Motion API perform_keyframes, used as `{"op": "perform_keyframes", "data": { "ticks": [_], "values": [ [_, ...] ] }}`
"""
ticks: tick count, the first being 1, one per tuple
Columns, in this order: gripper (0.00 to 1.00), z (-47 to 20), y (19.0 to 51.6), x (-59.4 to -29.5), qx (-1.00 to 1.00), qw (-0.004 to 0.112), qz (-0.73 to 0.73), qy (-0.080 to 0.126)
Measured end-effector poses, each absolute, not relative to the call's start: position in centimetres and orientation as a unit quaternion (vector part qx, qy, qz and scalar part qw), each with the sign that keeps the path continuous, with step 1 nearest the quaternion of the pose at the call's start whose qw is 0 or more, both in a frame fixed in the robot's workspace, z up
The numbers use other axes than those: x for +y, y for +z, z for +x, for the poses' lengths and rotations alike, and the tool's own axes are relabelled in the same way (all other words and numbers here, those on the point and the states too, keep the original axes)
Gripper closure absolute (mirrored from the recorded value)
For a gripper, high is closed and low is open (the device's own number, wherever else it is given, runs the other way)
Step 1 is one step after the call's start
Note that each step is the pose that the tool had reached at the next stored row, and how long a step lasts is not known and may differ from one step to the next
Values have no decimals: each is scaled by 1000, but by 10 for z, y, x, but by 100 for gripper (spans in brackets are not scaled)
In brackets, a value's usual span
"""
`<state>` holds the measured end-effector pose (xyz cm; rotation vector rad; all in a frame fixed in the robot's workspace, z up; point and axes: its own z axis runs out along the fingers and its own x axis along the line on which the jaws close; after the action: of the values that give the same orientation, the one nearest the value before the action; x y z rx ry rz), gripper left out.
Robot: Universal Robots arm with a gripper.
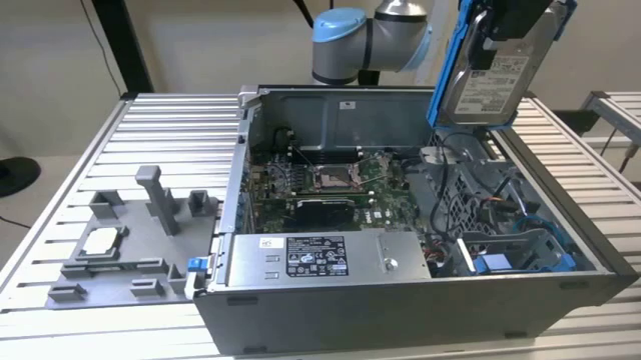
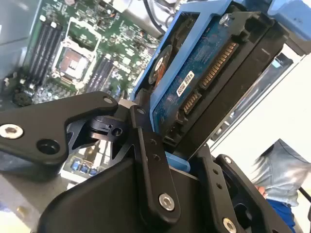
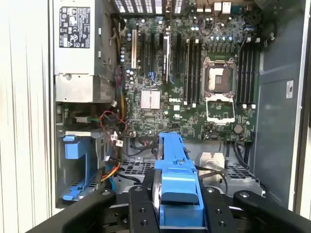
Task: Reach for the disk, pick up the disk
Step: 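Pick up the disk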
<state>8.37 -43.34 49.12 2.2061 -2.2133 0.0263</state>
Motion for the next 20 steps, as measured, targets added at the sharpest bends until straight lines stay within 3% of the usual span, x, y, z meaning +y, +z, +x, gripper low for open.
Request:
{"op": "perform_keyframes", "data": {
  "ticks": [20],
  "values": [
    [100,84,491,-498,-708,9,706,8]
  ]
}}
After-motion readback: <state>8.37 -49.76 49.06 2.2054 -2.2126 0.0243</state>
